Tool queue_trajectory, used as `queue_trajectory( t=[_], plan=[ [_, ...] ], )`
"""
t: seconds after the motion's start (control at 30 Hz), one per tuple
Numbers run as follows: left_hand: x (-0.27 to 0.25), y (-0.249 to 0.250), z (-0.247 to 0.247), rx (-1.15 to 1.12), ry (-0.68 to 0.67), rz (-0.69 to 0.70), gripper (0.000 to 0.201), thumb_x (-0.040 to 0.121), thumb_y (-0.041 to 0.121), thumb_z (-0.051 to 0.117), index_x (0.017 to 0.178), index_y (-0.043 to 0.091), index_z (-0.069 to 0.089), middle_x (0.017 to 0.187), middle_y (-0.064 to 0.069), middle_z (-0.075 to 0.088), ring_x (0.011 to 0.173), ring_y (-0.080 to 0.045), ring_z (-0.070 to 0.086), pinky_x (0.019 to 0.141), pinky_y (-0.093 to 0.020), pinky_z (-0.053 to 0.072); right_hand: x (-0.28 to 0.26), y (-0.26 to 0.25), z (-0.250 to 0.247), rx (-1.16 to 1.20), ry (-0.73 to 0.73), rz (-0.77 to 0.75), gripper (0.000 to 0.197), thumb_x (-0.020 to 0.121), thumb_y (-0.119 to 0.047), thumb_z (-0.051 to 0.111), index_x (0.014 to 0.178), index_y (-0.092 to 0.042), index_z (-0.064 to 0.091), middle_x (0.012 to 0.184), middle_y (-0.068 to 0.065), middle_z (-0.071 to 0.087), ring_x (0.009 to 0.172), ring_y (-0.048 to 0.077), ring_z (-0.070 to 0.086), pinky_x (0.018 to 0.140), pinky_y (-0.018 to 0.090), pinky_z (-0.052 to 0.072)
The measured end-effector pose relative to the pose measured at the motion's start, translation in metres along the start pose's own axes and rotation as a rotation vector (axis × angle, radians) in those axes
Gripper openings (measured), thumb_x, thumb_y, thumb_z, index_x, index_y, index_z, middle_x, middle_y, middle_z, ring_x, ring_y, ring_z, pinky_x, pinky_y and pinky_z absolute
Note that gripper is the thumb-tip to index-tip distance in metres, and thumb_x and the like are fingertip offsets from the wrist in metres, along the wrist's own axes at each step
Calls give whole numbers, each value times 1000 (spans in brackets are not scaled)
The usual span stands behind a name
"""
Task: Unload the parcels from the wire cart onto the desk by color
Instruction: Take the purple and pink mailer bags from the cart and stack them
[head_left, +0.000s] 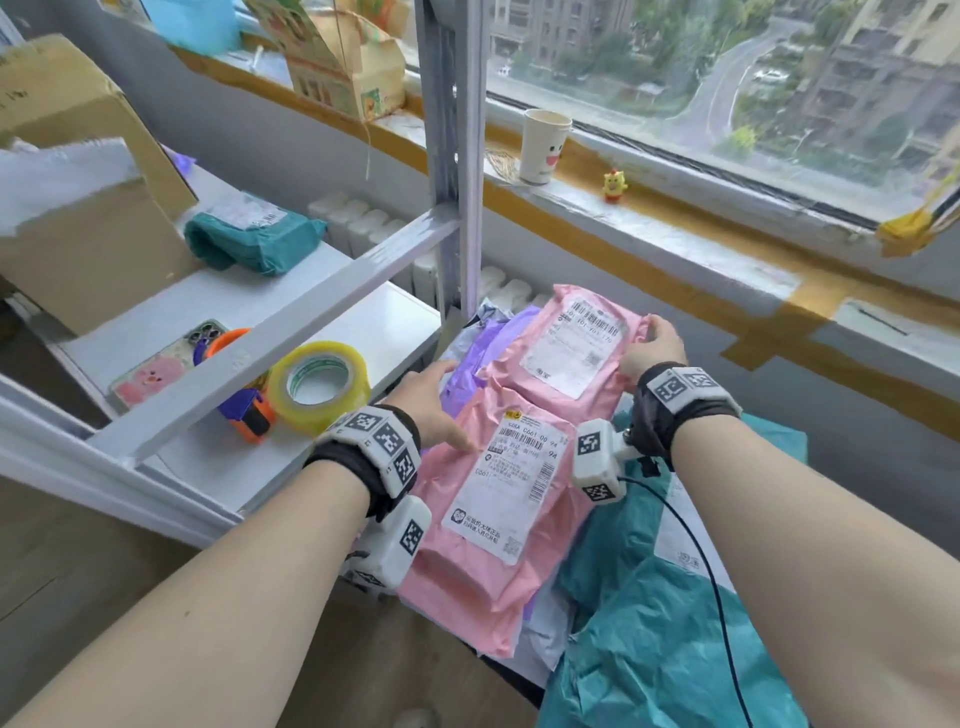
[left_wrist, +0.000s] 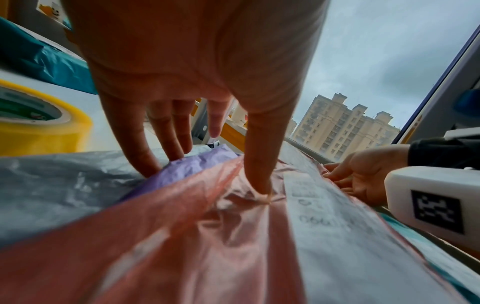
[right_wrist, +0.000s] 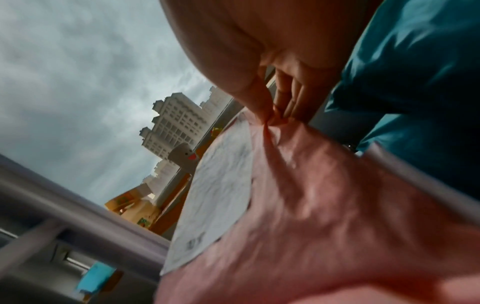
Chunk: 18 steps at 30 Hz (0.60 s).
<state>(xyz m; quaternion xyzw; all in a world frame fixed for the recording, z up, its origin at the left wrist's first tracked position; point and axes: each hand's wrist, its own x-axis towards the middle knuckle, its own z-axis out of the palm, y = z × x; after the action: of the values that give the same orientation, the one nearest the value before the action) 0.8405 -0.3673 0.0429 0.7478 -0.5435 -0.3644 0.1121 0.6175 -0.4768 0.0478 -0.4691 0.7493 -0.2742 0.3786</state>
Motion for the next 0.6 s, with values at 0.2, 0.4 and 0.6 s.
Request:
queue_trajectory(
  t=[0.2, 0.4, 0.6],
  plan=[
    [-2, 5, -1, -34, -27, -15, 100, 62, 18, 86, 145, 19, 31, 141, -7, 46, 125, -22, 48, 103, -32, 40, 5, 4, 6, -468, -194, -6, 38, 86, -8, 59, 124, -3, 54, 124, 12, 58, 112, 27, 57, 84, 27, 44],
    [-4, 8, -4, -176, 5, -20, 77, 73, 11, 76, 140, 17, 39, 136, -9, 47, 110, -19, 51, 93, -26, 41, -6, -4, 2, -542, -260, -6, 49, 85, -5, 62, 132, -6, 50, 134, 11, 50, 119, 25, 52, 86, 27, 43],
    [-6, 10, -10, -170, 64, -19, 69, 78, 23, 73, 139, 17, 41, 139, -10, 46, 121, -21, 49, 90, -23, 36, -19, -10, -12, -361, -199, -58, 47, 86, 4, 55, 130, -11, 55, 133, 7, 55, 118, 25, 54, 99, 31, 45]
  ],
)
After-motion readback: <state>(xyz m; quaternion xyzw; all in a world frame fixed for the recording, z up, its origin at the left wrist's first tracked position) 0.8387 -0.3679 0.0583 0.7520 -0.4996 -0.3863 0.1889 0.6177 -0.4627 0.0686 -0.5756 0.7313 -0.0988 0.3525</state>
